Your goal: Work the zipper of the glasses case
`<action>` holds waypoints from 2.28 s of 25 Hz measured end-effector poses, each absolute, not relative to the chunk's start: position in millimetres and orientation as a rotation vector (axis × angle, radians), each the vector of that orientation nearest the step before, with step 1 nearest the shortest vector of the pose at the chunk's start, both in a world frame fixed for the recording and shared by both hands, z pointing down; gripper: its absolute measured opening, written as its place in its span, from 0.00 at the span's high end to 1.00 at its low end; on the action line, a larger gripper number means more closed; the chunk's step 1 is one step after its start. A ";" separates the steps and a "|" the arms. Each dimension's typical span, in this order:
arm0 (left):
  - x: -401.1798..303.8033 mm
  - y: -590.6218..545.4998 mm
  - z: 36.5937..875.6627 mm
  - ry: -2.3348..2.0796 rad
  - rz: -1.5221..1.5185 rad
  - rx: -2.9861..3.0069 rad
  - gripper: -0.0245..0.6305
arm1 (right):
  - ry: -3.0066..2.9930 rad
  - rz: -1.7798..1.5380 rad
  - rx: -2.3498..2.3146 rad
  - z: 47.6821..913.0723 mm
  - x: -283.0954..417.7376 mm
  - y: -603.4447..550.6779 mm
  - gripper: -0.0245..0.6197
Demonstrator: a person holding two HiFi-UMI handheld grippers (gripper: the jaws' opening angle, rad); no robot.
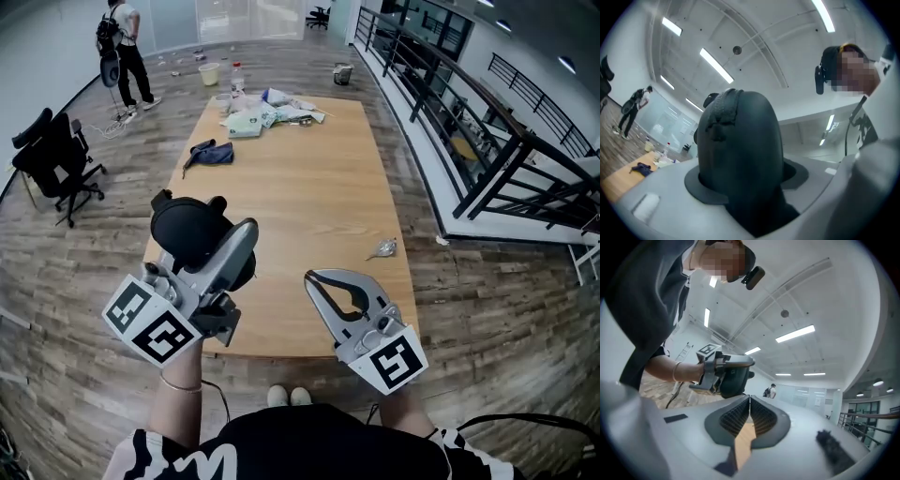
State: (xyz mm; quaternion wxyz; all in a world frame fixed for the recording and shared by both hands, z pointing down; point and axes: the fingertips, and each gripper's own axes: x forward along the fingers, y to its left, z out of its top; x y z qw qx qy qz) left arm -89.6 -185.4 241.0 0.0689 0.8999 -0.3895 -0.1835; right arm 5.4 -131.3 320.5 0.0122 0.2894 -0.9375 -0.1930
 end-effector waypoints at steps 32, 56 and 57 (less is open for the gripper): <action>-67.4 -182.2 323.5 -1.834 -0.249 2.693 0.52 | -2.845 -0.316 1.329 315.7 -1.3 -176.1 0.95; -63.4 -180.9 320.3 -1.806 -0.276 2.709 0.52 | -2.841 -0.362 1.332 311.5 -2.0 -172.2 0.95; -63.7 -180.9 319.8 -1.809 -0.279 2.711 0.52 | -2.840 -0.364 1.331 311.4 -2.2 -171.8 0.95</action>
